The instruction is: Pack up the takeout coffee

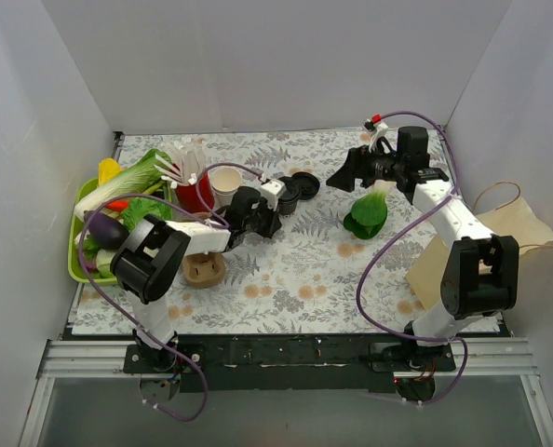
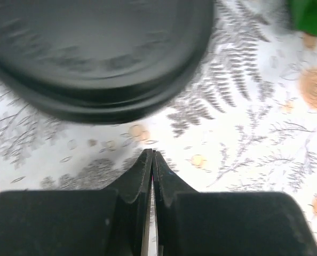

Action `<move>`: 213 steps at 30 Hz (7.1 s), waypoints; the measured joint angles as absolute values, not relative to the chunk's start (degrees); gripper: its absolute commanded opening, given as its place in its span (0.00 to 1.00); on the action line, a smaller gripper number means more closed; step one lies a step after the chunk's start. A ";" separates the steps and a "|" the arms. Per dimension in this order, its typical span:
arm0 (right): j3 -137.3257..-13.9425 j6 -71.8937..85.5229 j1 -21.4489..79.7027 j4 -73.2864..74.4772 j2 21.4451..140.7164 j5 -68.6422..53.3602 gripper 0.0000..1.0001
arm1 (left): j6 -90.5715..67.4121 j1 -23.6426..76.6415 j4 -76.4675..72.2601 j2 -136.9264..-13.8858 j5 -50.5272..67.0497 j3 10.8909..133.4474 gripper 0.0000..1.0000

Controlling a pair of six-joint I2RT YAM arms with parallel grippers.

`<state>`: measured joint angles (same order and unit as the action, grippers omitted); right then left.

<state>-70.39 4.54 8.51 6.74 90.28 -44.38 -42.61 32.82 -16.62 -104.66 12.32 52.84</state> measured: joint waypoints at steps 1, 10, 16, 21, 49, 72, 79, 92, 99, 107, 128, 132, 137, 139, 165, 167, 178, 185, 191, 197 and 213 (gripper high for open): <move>-70.39 4.64 8.27 6.52 90.45 -44.51 0.96 | -42.09 33.78 -16.64 -104.27 12.64 52.86 0.00; -70.39 6.28 7.14 4.34 91.13 -45.58 0.96 | -33.58 40.42 -15.35 -107.53 12.23 58.41 0.00; -69.65 7.22 6.52 2.79 91.05 -46.44 0.96 | -30.00 40.25 -14.96 -114.04 9.02 64.62 0.00; -67.81 7.77 4.99 2.76 90.74 -46.68 0.96 | -28.27 40.21 -14.13 -116.09 5.80 66.17 0.00; -64.69 7.64 3.70 2.90 87.37 -45.87 0.98 | -29.36 35.83 2.28 -111.18 20.82 69.34 0.62; -74.52 -11.66 3.70 34.15 83.79 -38.70 0.98 | -39.16 17.96 61.34 -83.85 5.17 78.35 0.67; -74.56 -9.34 3.70 32.82 83.96 -39.68 0.98 | -40.14 10.70 64.51 -81.43 5.17 77.23 0.65; -74.59 -7.46 3.70 31.11 85.12 -40.56 0.98 | -43.72 8.10 64.77 -83.59 8.36 76.51 0.60; -74.59 -7.57 3.70 31.14 85.12 -40.47 0.98 | -45.91 8.10 64.03 -87.39 9.50 75.68 0.61; -74.59 -7.57 3.70 31.14 85.12 -40.47 0.98 | -47.22 8.10 63.94 -89.97 9.45 75.46 0.59; -72.18 -7.29 3.70 29.98 83.92 -40.49 0.98 | -49.15 8.43 62.74 -95.79 7.88 73.32 0.50; -71.09 -7.22 3.70 29.71 83.09 -40.51 0.98 | -49.74 8.43 62.28 -95.90 7.88 72.88 0.46; -70.22 -6.79 3.70 29.52 82.96 -40.49 0.98 | -50.09 8.43 61.49 -95.90 7.94 71.96 0.44; -70.19 -6.59 3.70 29.36 82.96 -40.51 0.98 | -50.19 8.43 61.39 -95.90 7.94 71.92 0.43; -68.34 -6.17 3.70 28.42 82.43 -40.47 0.98 | -50.37 8.43 61.76 -95.33 7.94 71.99 0.00; -68.34 -6.15 3.70 28.40 82.17 -40.47 0.98 | -50.15 8.45 62.00 -94.41 7.90 72.05 0.00; -68.34 -5.85 3.70 28.36 81.87 -40.49 0.98 | -48.31 8.69 62.52 -89.52 7.90 72.55 0.60; -68.34 -5.74 3.70 28.36 81.87 -40.49 0.98 | -49.76 9.23 62.57 -90.04 7.55 72.58 0.56; -68.34 -5.76 3.70 28.36 81.84 -40.45 0.98 | -50.94 9.50 62.54 -93.41 7.99 72.64 0.53; -67.94 -5.89 3.70 28.29 80.60 -40.38 0.98 | -51.92 9.52 62.63 -94.83 7.90 72.64 0.45; -67.57 -5.93 3.70 28.29 80.05 -40.42 0.98 | -52.93 9.52 63.51 -97.78 6.31 73.38 0.15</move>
